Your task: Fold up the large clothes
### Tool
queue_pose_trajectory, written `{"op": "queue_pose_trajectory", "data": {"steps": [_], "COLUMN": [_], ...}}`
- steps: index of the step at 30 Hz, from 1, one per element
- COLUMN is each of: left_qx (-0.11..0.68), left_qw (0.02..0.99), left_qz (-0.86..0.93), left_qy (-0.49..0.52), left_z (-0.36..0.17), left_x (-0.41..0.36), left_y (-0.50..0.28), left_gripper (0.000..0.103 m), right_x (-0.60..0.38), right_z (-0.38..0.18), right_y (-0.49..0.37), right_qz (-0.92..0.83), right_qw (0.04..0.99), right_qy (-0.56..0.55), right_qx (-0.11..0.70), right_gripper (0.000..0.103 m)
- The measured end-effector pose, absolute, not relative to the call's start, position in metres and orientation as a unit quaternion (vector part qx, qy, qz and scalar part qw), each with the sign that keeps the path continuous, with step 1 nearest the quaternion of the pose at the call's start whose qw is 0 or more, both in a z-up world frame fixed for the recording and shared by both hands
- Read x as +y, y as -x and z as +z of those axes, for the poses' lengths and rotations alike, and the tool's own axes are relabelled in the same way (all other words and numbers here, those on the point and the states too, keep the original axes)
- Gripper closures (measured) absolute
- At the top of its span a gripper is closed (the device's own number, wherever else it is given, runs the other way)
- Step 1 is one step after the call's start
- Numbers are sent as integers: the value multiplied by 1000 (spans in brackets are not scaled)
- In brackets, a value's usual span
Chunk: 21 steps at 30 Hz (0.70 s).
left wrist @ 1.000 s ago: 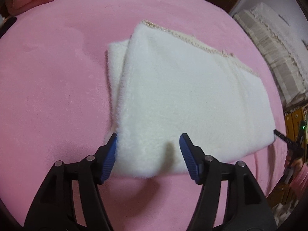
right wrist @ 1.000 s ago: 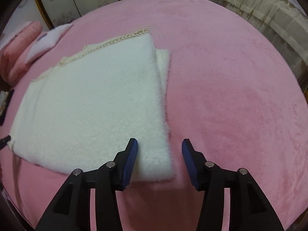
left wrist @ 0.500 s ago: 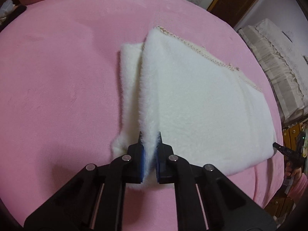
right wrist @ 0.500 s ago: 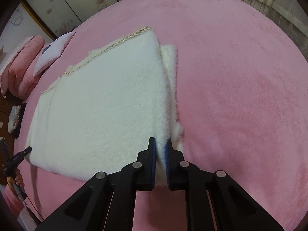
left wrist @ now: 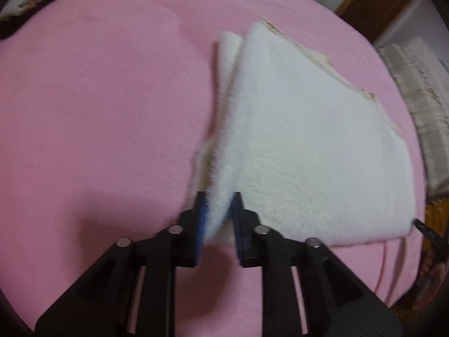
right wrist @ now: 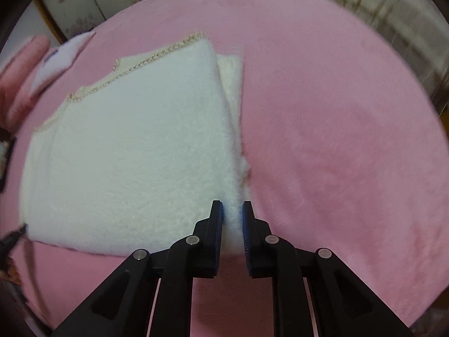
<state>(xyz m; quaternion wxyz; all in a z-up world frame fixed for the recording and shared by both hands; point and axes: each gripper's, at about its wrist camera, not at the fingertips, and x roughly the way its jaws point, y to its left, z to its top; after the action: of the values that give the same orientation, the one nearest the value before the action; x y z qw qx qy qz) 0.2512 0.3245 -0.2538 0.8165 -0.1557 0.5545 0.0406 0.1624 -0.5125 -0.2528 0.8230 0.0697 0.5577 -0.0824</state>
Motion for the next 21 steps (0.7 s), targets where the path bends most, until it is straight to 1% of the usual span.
{"op": "queue_pose_trajectory", "data": {"steps": [1, 2, 3, 4, 5, 7, 8, 9, 11, 12, 13, 14, 16, 18, 21], "left_qx": [551, 540, 530, 522, 511, 491, 484, 486, 529, 549, 565, 575, 593, 612, 629], "left_qw": [817, 821, 824, 825, 830, 845, 853, 855, 841, 831, 822, 814, 800, 784, 764], "left_qz": [72, 119, 156, 179, 187, 172, 166, 153, 83, 43, -1, -40, -77, -96, -115], "left_qy": [154, 141, 126, 119, 118, 118, 108, 94, 80, 77, 73, 68, 58, 49, 80], "left_z": [-250, -239, -229, -222, -211, -196, -188, -184, -187, -194, -200, -205, -218, -235, -257], "left_x": [322, 321, 317, 314, 307, 291, 278, 262, 225, 206, 184, 167, 141, 123, 113], "left_y": [-257, -254, -251, -249, -246, -240, -238, -237, -239, -243, -242, -240, -240, -245, -259], "left_gripper": [61, 55, 50, 50, 50, 50, 50, 50, 50, 53, 62, 67, 84, 90, 90], "right_x": [-505, -499, -491, -482, -471, -449, -435, -424, -396, -378, -362, -345, -320, -307, -307], "right_z": [-242, -232, -220, -209, -202, -199, -203, -208, -227, -240, -251, -260, -270, -277, -287], "right_y": [-158, -154, -148, -142, -138, -138, -141, -142, -146, -148, -149, -149, -148, -146, -153], "right_qz": [-94, -105, -115, -120, -117, -97, -74, -51, 13, 48, 72, 91, 118, 143, 163], "right_qw": [840, 853, 868, 882, 892, 893, 887, 882, 858, 838, 823, 813, 805, 797, 788], "right_qy": [-51, -40, -31, -28, -31, -55, -82, -110, -194, -236, -256, -262, -255, -250, -243], "right_qx": [532, 510, 481, 454, 436, 437, 448, 455, 476, 490, 501, 512, 523, 531, 541], "right_gripper": [85, 73, 64, 51, 50, 51, 52, 56, 79, 84, 90, 92, 95, 96, 98]}}
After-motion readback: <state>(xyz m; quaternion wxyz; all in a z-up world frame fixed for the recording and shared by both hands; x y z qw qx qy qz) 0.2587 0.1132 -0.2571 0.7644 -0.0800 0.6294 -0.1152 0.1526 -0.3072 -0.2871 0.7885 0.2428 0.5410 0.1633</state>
